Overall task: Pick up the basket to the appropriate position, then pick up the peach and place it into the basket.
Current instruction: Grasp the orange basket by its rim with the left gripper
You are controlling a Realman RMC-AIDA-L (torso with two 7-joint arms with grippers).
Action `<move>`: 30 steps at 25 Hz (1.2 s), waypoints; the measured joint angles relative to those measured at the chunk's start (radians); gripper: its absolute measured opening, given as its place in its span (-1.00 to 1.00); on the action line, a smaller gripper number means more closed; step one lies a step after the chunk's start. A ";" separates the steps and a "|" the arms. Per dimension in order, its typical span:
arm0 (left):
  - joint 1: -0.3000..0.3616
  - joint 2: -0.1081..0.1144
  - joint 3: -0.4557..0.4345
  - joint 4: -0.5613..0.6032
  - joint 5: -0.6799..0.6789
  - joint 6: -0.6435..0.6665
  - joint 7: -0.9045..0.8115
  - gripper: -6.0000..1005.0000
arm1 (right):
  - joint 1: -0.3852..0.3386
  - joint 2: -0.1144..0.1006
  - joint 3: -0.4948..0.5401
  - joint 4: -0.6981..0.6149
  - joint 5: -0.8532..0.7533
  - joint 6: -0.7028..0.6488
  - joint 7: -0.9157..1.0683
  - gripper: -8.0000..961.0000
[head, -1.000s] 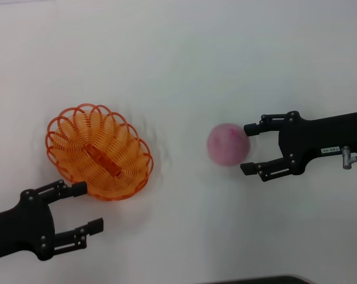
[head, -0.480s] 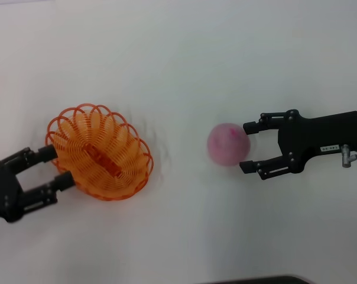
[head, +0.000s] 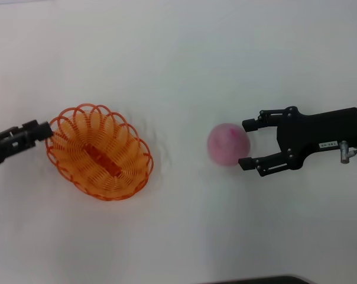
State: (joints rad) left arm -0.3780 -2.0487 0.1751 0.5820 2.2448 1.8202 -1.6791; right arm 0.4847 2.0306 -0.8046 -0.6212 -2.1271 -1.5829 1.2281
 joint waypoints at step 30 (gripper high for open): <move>-0.106 -0.073 0.622 0.533 0.210 -0.316 -0.510 0.50 | 0.005 -0.006 -0.007 0.000 -0.004 -0.002 0.001 0.87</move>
State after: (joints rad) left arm -0.4840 -2.1215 0.7972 1.1152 2.4545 1.5039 -2.1892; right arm 0.4898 2.0247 -0.8115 -0.6212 -2.1308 -1.5846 1.2287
